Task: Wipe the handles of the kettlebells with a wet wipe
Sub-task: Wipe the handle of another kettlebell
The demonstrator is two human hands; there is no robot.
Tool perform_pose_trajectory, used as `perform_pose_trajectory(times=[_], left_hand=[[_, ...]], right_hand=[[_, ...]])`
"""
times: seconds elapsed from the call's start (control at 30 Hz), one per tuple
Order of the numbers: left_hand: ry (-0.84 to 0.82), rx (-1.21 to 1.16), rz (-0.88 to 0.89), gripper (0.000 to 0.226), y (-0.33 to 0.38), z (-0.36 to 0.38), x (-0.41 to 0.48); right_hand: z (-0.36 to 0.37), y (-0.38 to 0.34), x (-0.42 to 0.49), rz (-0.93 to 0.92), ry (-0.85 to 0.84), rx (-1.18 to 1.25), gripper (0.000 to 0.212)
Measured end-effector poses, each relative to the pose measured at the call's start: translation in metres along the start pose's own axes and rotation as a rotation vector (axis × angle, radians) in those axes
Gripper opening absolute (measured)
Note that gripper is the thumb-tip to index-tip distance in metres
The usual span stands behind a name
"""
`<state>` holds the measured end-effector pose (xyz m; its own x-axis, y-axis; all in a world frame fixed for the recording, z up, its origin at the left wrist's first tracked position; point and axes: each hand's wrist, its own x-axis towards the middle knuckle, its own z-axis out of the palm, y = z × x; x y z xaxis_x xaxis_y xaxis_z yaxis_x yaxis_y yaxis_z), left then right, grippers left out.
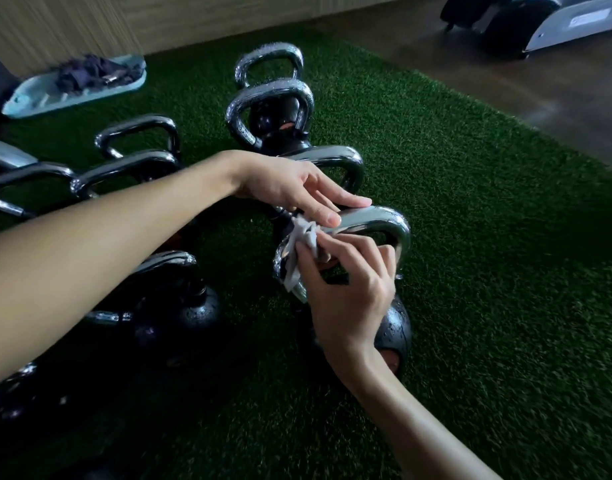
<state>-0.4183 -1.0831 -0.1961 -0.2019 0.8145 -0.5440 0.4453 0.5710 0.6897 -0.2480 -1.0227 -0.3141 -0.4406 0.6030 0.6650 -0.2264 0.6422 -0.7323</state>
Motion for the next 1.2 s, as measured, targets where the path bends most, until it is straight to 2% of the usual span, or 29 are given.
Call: perform_pose_trajectory(times=[0.17,0.4,0.5,0.6,0.67,0.73,0.87,1.03,1.2], left_hand=[[0.026,0.001,0.013,0.06,-0.004,-0.001,0.0],[0.132,0.049,-0.003,0.06,-0.008,0.001,-0.007],[0.182,0.105,-0.006,0.064,-0.004,0.008,-0.012],[0.22,0.295,0.002,0.078,0.002,0.022,-0.019],[0.27,0.373,-0.006,0.085,0.009,0.034,-0.023],[0.31,0.398,-0.023,0.087,0.016,0.042,-0.027],[0.329,0.418,-0.056,0.089,0.039,0.056,-0.031],[0.377,0.555,-0.074,0.089,0.065,0.08,-0.039],[0.339,0.653,-0.012,0.089,0.064,0.105,-0.044]], right_hand=[[0.001,0.002,-0.027,-0.214,-0.146,-0.12,0.01],[-0.018,0.021,-0.033,-0.254,-0.343,-0.24,0.011],[-0.029,0.017,-0.009,-0.194,-0.334,-0.149,0.014],[-0.058,0.028,0.022,-0.114,-0.21,-0.053,0.017],[-0.081,0.04,0.04,-0.04,-0.13,-0.066,0.017],[-0.093,0.05,0.052,0.031,-0.12,-0.1,0.016],[-0.112,0.06,0.067,0.074,-0.219,-0.081,0.016],[-0.135,0.067,0.081,0.203,-0.378,0.049,0.019],[-0.148,0.071,0.092,0.31,-0.506,0.222,0.018]])
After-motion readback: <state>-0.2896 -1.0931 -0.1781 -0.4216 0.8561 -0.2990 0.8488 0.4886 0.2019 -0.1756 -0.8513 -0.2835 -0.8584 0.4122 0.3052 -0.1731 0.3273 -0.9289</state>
